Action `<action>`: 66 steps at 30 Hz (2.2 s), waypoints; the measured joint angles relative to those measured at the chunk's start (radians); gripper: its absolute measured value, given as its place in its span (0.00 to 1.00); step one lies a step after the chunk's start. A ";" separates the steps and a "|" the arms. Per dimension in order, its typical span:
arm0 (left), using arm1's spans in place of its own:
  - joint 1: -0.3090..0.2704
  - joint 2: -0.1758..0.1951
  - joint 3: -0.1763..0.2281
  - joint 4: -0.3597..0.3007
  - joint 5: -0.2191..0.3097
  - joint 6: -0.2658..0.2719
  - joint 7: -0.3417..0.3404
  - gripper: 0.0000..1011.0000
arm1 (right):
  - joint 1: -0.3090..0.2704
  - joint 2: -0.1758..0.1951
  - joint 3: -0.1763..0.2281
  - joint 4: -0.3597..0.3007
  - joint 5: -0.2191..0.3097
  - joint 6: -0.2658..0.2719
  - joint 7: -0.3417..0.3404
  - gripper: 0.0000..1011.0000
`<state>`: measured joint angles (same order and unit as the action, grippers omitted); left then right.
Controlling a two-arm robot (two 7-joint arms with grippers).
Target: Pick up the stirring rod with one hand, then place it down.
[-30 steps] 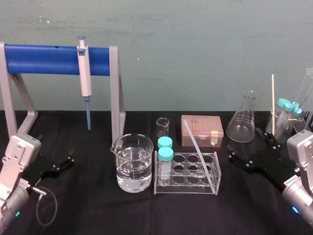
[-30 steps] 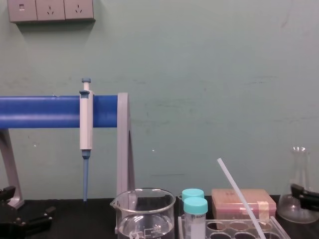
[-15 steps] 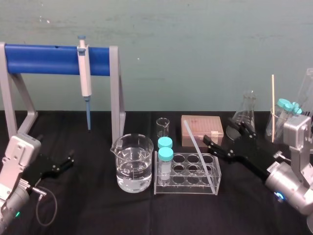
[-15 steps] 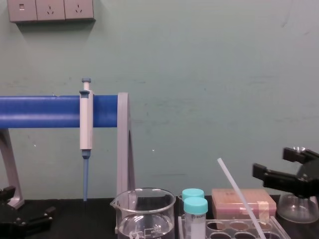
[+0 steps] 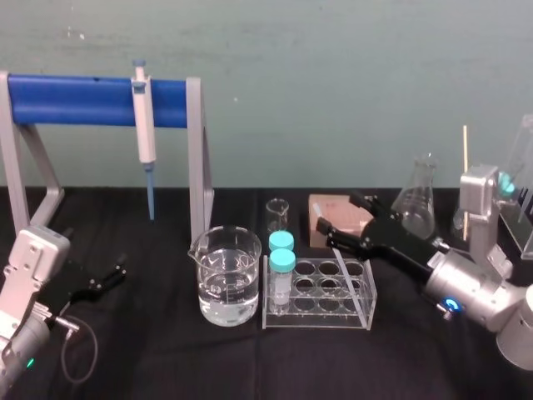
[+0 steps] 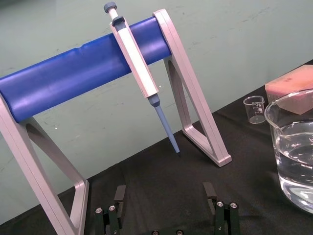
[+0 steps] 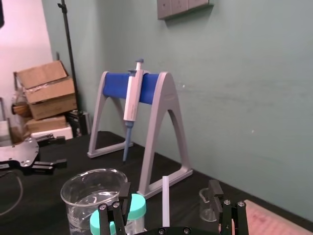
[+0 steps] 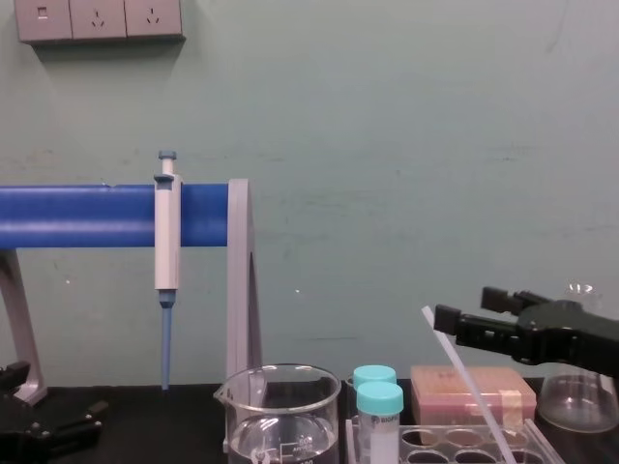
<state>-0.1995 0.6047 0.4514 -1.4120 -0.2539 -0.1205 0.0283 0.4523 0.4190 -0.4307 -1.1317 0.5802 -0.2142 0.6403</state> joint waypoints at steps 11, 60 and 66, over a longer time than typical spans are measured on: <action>0.000 0.000 0.000 0.000 0.000 0.000 0.000 0.99 | 0.088 -0.051 -0.013 0.148 0.025 0.088 0.112 0.99; 0.000 0.000 0.000 0.000 0.000 0.000 0.000 0.99 | 0.132 -0.076 -0.030 0.234 0.033 0.144 0.157 0.53; 0.000 0.000 0.000 0.000 0.000 0.000 0.000 0.99 | 0.132 -0.076 -0.030 0.234 0.033 0.144 0.157 0.33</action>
<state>-0.1995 0.6047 0.4514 -1.4120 -0.2539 -0.1205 0.0283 0.5839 0.3435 -0.4611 -0.8977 0.6136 -0.0707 0.7977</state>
